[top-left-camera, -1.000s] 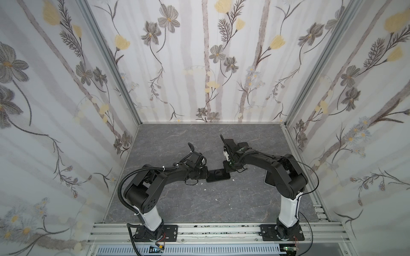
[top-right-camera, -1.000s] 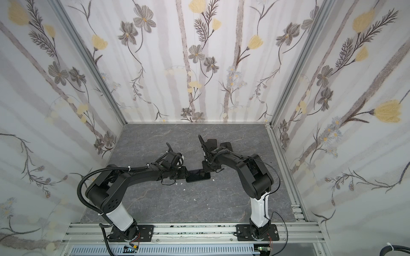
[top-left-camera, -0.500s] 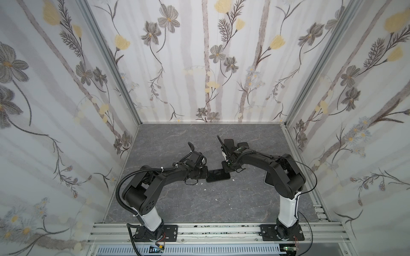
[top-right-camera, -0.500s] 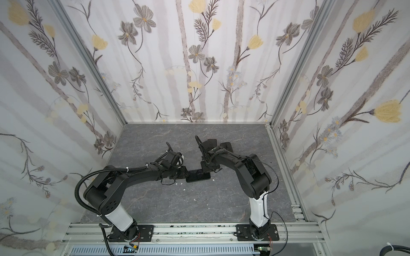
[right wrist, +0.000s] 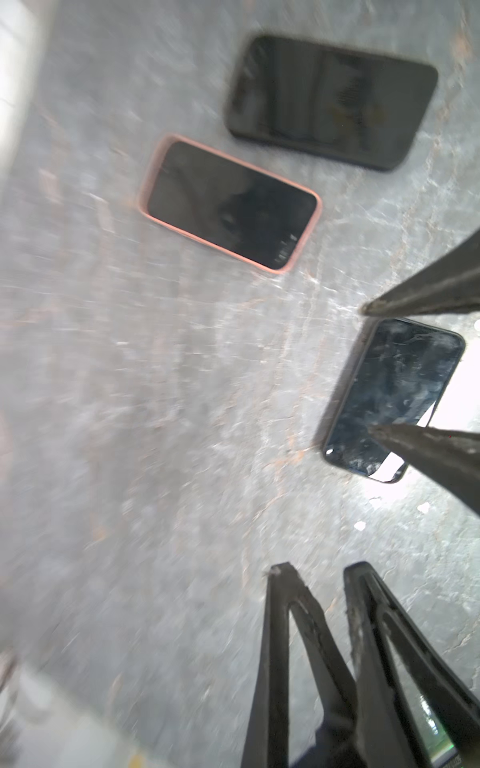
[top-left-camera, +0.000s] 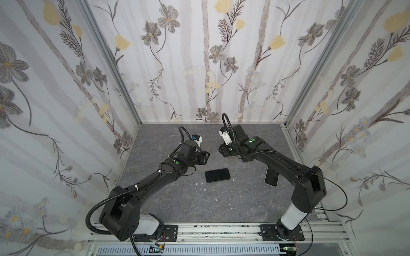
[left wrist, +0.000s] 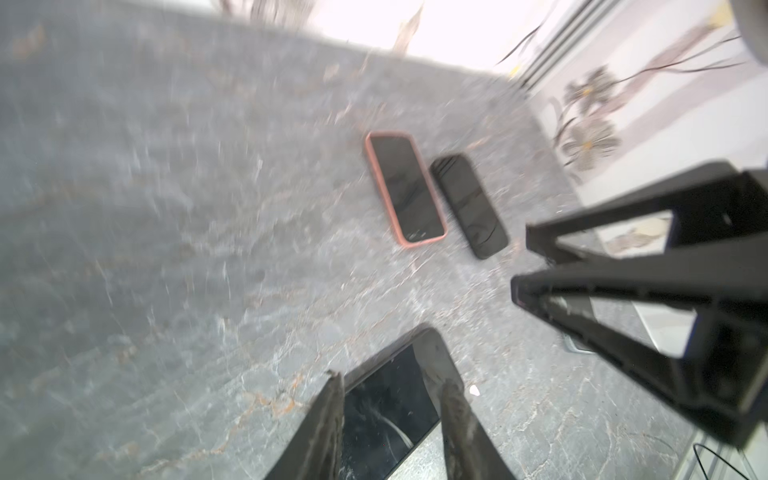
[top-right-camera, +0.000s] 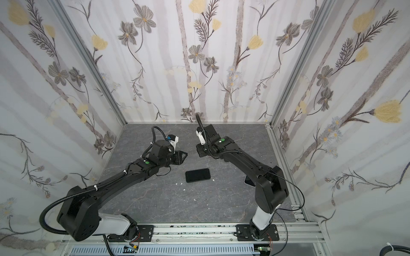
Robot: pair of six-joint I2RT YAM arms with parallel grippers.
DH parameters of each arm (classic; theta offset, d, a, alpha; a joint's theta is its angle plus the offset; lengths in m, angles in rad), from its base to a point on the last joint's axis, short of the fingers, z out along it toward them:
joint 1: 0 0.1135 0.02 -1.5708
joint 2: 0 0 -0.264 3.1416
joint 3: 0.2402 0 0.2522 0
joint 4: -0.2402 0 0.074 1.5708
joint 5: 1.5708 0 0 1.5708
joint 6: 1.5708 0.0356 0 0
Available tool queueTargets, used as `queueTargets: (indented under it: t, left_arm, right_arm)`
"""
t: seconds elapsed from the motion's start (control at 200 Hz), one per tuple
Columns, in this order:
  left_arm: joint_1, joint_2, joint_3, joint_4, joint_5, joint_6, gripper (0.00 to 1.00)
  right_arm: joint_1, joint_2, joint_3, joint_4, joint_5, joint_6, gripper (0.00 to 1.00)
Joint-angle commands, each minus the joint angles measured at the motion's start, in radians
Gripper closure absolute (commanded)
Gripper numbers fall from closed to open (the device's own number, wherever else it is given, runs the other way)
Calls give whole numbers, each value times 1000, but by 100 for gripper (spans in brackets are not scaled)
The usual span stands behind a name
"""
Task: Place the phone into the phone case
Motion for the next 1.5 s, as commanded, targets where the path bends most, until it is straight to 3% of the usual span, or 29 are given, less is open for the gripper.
queueTargets:
  t: [0.0, 0.245, 0.41, 0.465, 0.48, 0.654, 0.759, 0.834, 1.019, 1.494]
  left_arm:
    - [1, -113, -68, 113, -33, 100, 60]
    - [2, -358, -211, 216, 19, 264, 53]
    - [3, -476, -293, 221, 60, 370, 41]
    - [3, -510, -314, 207, 67, 398, 37]
    - [3, -520, -321, 199, 69, 405, 35]
    - [3, -622, -382, 101, 108, 529, 16]
    - [1, -701, -435, 35, 204, 666, 0]
    - [3, -759, -467, -16, 247, 754, 0]
    - [1, -837, -498, -127, 230, 843, 0]
    - [-1, -842, -646, -8, 216, 801, 0]
  right_arm:
    - [3, -87, -54, 158, -5, -76, 55]
    - [15, -283, -228, 400, -41, -160, 51]
    - [17, -404, -405, 610, -72, -270, 26]
    - [19, -425, -440, 622, -101, -328, 3]
    - [19, -429, -448, 620, -109, -339, 0]
    - [22, -448, -516, 545, -285, -554, 0]
    - [29, -421, -535, 431, -388, -737, 0]
    - [36, -373, -534, 363, -366, -826, 0]
    - [46, -202, -478, 207, -277, -939, 0]
    - [52, 201, -277, 80, -221, -1009, 0]
